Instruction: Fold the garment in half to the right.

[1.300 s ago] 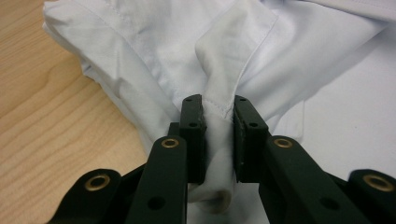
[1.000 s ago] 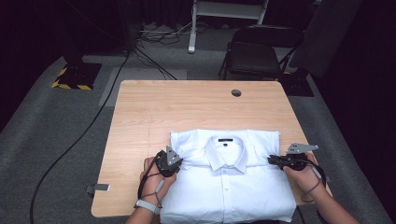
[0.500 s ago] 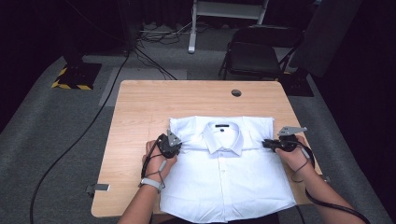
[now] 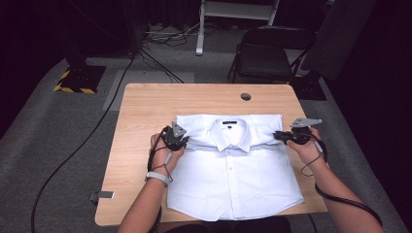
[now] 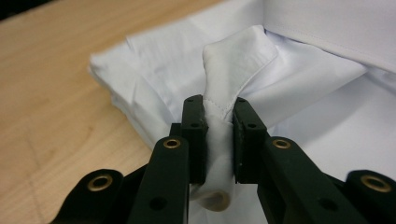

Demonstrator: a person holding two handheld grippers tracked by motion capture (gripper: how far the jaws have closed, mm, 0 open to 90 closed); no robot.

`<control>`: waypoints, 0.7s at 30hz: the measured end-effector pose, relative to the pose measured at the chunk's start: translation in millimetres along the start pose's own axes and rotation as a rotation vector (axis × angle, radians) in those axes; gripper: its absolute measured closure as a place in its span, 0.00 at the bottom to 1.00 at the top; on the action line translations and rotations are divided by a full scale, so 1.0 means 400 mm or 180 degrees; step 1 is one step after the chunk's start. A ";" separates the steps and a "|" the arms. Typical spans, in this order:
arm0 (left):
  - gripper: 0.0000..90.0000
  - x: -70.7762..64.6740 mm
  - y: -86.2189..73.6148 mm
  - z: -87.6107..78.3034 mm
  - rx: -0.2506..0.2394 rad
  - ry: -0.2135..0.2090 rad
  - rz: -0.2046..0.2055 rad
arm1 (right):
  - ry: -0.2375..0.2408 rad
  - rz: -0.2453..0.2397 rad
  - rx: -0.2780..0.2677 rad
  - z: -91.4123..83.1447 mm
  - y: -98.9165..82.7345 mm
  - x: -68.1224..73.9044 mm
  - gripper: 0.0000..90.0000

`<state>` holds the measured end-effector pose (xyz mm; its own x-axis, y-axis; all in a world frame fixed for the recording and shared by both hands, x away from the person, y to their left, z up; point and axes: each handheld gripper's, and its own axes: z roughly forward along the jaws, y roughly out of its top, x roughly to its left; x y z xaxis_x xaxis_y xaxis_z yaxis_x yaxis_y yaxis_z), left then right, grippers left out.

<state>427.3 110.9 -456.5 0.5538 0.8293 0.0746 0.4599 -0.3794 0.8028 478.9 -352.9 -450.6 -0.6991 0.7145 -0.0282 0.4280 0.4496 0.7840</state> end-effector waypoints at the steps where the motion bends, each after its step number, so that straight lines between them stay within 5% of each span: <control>1: 0.87 -0.001 0.015 -0.021 -0.0059 0.0006 0.0012 | -0.0006 -0.0009 -0.0055 -0.019 0.013 0.001 0.92; 7: 0.87 -0.044 0.069 -0.173 -0.0254 0.0013 0.0138 | 0.0023 -0.0112 -0.0310 -0.148 0.068 0.044 0.92; 11: 0.87 -0.108 0.013 -0.250 -0.0199 -0.0025 0.0193 | 0.0098 -0.0187 -0.0411 -0.228 0.037 0.102 0.92; 18: 0.87 -0.177 -0.059 -0.311 -0.0256 -0.0005 0.0114 | 0.0246 -0.0122 -0.0453 -0.268 -0.045 0.169 0.92; 21: 0.87 -0.220 -0.109 -0.352 -0.0136 -0.0177 0.0083 | 0.0291 -0.0132 -0.0523 -0.301 -0.074 0.193 0.92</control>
<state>260.7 112.2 -414.8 0.6035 0.7948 0.0639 0.4154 -0.3818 0.8256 343.5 -375.6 -401.2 -0.7666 0.6421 -0.0121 0.3035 0.3788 0.8743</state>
